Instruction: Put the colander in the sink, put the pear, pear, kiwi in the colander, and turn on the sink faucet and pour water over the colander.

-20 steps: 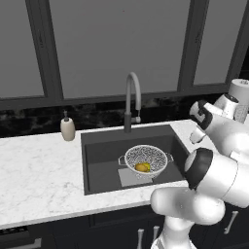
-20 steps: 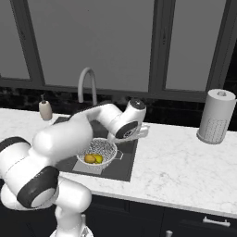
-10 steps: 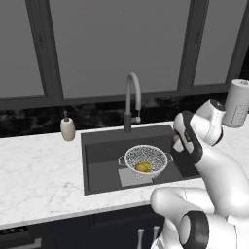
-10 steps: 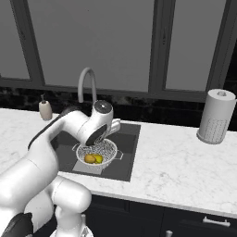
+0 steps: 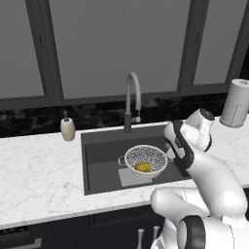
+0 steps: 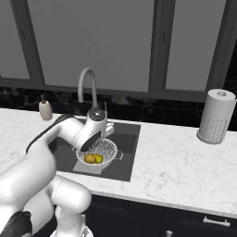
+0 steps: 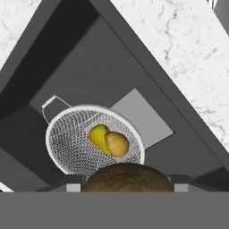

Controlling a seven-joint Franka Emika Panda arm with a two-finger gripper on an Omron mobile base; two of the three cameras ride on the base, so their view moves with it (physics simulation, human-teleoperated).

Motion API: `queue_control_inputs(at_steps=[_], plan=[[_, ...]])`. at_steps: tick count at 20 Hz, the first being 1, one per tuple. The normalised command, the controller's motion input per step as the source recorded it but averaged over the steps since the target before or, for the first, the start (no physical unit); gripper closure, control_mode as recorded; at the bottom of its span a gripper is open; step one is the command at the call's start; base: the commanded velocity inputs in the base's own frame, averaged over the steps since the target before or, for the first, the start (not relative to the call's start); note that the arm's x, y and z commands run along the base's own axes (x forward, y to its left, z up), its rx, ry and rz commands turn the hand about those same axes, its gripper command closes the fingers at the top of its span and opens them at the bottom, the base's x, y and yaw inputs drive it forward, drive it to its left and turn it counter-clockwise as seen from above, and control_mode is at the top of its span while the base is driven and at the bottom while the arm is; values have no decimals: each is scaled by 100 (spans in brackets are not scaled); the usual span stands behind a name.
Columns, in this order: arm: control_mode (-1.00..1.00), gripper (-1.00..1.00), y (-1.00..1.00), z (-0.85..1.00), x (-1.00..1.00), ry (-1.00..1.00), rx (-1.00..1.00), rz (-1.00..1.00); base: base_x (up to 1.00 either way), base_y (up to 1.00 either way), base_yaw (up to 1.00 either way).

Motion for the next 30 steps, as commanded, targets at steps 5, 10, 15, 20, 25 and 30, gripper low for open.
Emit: queue_control_inputs(at_steps=[5, 10, 15, 20, 25, 30], plan=[[-100, 100, 0, -42, 58, 19, 0, 2, 0, 0, 0], [-100, 100, 0, -44, 49, 12, 0, 4, 0, 0, 0], [-100, 100, 0, -61, 27, 5, 1, 10, 0, 0, 0], [-100, 100, 0, -62, 24, 2, 1, 11, 0, 0, 0], [-100, 100, 0, -64, 42, 5, 0, 9, 0, 0, 0], [-100, 100, 0, -65, 43, 5, 0, 8, 0, 0, 0]])
